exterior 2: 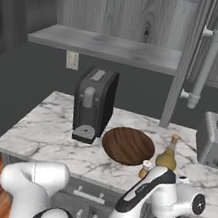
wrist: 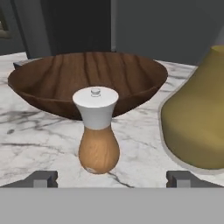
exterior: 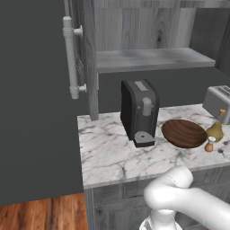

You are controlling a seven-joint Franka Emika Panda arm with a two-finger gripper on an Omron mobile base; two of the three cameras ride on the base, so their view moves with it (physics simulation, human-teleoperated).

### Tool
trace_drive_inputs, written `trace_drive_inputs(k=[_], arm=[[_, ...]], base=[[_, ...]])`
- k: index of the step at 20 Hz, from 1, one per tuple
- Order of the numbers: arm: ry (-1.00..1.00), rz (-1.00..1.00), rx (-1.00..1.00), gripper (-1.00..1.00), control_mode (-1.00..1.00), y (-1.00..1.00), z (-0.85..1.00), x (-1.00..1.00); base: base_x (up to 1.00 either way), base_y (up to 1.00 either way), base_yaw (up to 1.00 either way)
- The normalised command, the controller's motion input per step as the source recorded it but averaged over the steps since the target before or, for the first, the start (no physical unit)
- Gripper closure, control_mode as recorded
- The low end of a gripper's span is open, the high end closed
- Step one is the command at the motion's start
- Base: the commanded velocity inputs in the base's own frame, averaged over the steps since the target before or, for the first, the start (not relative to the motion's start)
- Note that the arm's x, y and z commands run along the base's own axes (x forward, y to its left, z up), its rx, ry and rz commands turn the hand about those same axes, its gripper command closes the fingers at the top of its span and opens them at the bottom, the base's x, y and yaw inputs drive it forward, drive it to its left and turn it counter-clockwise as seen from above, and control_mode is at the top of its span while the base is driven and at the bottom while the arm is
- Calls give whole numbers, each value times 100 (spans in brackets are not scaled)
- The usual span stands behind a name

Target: Retrieve the bottle and the shaker from the cabinet and place them next to the mixing bowl on the counter. Then add garlic from the fridge to the mixing bowl.

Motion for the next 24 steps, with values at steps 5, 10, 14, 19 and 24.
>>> trace_drive_inputs(k=[5,10,14,19,24], arm=[[0,-7,0,-100,-100,29,64,-36],[0,-9,0,-100,-100,78,33,-37],[0,-10,0,-100,-100,97,0,-36],[1,-13,-2,-100,-100,99,37,-16],[11,-10,-5,-100,-100,63,75,-6]], base=[[0,0,0],[0,0,0],[0,0,0],[0,0,0],[0,0,0]])
